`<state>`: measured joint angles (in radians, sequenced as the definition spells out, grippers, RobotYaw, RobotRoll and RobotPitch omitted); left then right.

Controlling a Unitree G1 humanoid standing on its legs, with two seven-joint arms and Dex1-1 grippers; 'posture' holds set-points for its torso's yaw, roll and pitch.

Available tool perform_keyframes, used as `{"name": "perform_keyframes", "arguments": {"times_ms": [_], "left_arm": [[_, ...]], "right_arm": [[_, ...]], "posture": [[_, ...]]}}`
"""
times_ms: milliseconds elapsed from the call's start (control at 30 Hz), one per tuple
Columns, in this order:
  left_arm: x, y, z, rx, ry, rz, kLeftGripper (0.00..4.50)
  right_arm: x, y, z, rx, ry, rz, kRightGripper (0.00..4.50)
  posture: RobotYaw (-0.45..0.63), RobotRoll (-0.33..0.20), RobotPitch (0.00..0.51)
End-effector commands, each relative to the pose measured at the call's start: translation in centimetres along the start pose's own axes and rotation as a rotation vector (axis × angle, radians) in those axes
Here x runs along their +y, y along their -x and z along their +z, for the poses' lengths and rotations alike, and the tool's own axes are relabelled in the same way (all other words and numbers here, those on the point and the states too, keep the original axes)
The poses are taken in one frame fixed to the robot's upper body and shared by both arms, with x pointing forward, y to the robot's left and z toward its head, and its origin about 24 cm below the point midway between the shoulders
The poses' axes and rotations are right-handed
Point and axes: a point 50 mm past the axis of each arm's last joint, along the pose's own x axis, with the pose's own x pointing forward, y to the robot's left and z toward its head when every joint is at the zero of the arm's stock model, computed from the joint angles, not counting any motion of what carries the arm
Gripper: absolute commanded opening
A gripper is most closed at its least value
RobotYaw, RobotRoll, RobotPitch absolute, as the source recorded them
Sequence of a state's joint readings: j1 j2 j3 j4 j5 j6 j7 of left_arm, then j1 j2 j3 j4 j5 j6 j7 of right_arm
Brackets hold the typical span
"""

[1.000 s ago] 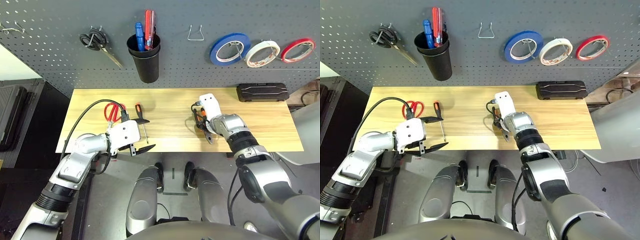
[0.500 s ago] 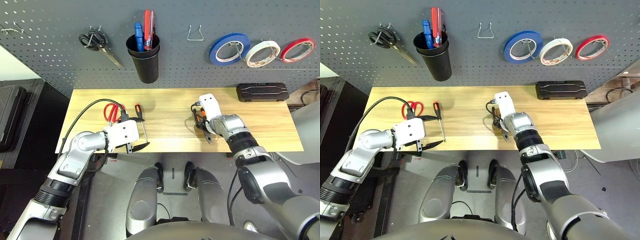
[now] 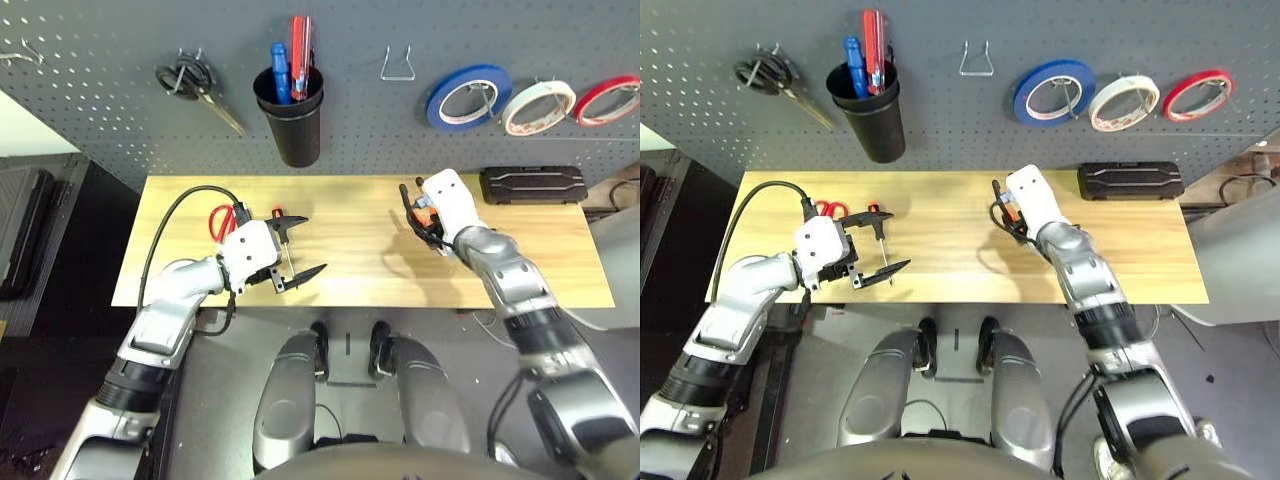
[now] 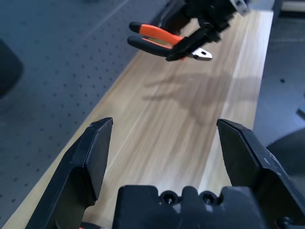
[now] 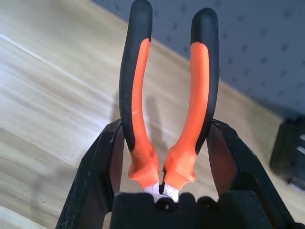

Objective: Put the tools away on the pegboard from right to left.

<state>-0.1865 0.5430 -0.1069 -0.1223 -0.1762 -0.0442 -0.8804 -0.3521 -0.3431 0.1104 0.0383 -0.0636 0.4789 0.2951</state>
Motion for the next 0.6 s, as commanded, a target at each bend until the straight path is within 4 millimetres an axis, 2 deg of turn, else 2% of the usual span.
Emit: {"name": "perform_keyframes", "arguments": {"times_ms": [33,167,333,600], "left_arm": [[0.3,0.0,1.1,-0.086,0.020,0.032,4.50],[0.6,0.1,2.2,-0.169,0.050,0.066,4.50],[0.7,0.5,3.1,-0.237,0.060,0.084,4.50],[1.4,1.1,5.1,-0.314,0.054,0.137,4.50]], "right_arm": [[-0.3,1.6,1.8,-0.196,0.048,-0.031,2.80],[-0.4,3.0,2.7,-0.340,0.173,0.000,2.80],[-1.4,3.9,4.3,-0.465,0.172,-0.066,2.80],[-2.8,4.4,8.4,-0.635,0.165,-0.157,2.80]], "posture": [[0.16,0.000,0.256],[0.16,0.000,0.247],[0.16,0.000,0.241],[0.16,0.000,0.234]]}}
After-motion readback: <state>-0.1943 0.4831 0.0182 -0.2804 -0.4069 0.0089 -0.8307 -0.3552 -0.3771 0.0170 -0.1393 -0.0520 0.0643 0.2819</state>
